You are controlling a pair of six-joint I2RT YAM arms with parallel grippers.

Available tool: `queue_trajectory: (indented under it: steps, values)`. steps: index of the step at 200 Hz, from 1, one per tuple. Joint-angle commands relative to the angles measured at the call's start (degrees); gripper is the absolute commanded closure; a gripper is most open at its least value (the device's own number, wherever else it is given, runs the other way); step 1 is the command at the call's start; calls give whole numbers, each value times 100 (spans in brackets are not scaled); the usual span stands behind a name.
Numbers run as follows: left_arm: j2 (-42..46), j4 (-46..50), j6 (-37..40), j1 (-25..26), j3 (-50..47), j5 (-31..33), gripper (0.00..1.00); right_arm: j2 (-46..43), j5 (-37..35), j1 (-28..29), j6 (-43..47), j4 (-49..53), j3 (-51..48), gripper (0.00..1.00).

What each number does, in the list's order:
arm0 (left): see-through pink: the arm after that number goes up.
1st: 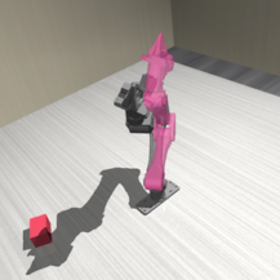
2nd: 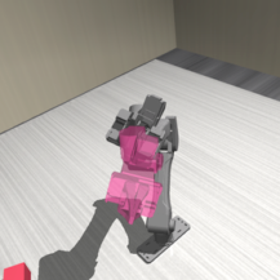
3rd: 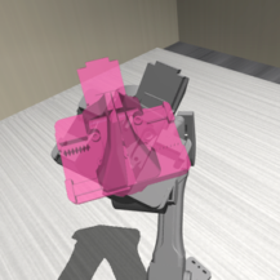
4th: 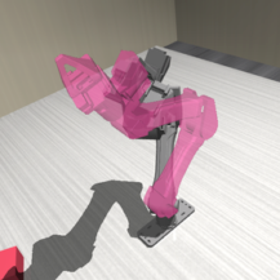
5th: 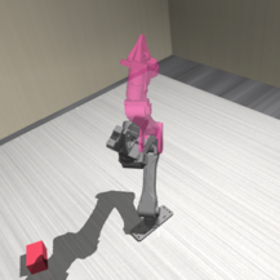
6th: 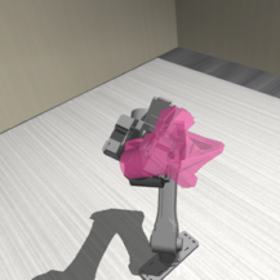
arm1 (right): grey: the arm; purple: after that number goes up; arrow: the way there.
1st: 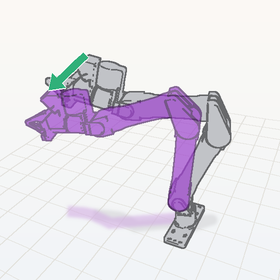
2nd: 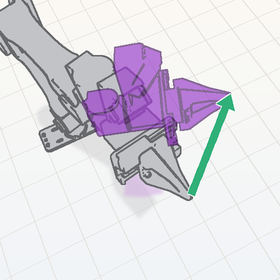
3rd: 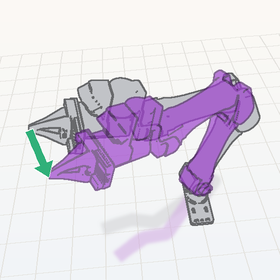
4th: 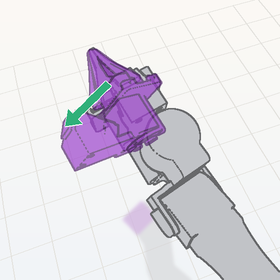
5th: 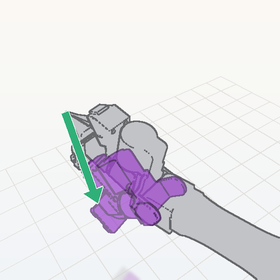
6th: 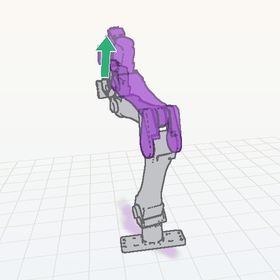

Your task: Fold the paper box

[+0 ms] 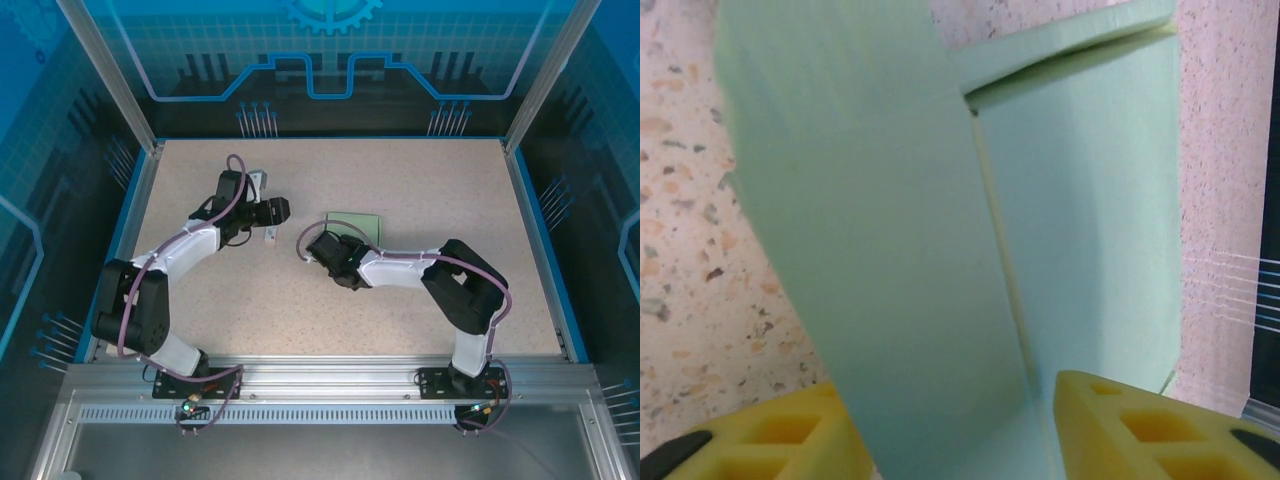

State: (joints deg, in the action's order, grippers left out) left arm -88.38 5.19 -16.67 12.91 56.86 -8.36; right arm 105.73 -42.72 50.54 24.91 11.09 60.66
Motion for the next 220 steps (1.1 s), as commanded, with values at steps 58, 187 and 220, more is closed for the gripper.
queue_trajectory:
  steps: [58, 187, 220]
  values:
    - [115, -139, -92, -55, -286, -32, 30, -389, 148, -79, 169, -17, 24, 90]
    - [466, -975, -734, 115, -1444, 87, 33, -1168, 1244, -630, -760, 1911, 1010, 100]
    - [160, -812, -640, 116, -1257, 684, 31, -1139, 1472, -780, -873, 2337, 1328, 100]
